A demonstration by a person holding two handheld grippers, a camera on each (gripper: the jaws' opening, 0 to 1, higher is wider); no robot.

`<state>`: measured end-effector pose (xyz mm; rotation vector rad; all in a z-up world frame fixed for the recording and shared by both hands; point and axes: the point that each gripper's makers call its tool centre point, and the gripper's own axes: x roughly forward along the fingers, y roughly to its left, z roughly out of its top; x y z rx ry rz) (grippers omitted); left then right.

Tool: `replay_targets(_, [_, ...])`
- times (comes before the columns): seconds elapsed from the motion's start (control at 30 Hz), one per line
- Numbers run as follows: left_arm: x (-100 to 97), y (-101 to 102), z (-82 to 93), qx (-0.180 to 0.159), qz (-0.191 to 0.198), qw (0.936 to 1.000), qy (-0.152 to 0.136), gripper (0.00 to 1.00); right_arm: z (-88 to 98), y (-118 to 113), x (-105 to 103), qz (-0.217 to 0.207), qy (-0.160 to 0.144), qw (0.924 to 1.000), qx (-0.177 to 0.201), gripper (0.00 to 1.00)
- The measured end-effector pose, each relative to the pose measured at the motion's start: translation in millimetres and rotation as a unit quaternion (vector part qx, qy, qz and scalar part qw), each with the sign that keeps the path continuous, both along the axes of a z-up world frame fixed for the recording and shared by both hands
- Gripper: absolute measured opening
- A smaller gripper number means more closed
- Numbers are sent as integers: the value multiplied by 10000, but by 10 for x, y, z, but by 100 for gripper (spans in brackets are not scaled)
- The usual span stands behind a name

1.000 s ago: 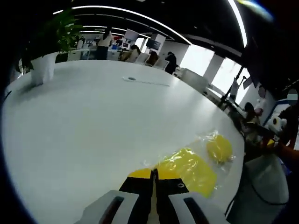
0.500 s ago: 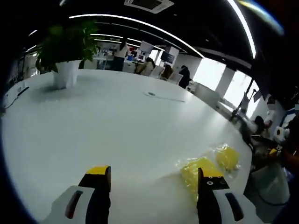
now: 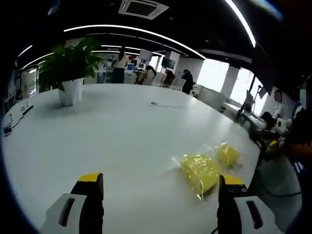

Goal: Compare the silicone blocks by pressing each to a similar depth, holding the contact briefly, and releasing to observe deformation and rebound differences across the visible hardness samples.

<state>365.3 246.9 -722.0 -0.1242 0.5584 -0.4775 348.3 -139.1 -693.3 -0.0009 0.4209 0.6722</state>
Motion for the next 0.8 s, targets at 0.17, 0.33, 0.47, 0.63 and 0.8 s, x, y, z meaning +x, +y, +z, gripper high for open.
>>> replay_targets(0.17, [-203, -91, 268, -328, 26, 9990, -316, 100, -11, -37, 20, -19, 2, 10000, 7, 96])
replay_targets(0.33, [-433, -217, 365, -163, -4, 9994, -302, 100, -33, -27, 37, 85, 47, 9999, -65, 96])
replay_targets(0.47, [-589, -314, 500, -252, 188, 9992, -257, 100, 31, 10, 74, 180, 227, 9996, 65, 96])
replay_targets(0.63, [-428, -291, 514, -216, 25, 9989, -415, 100, 53, -60, 5, 387, 162, 9991, -9, 96])
replay_targets(0.8, [-324, -344, 604, -263, -219, 9982, -500, 100, 52, -144, -22, 95, 122, 9998, -100, 96])
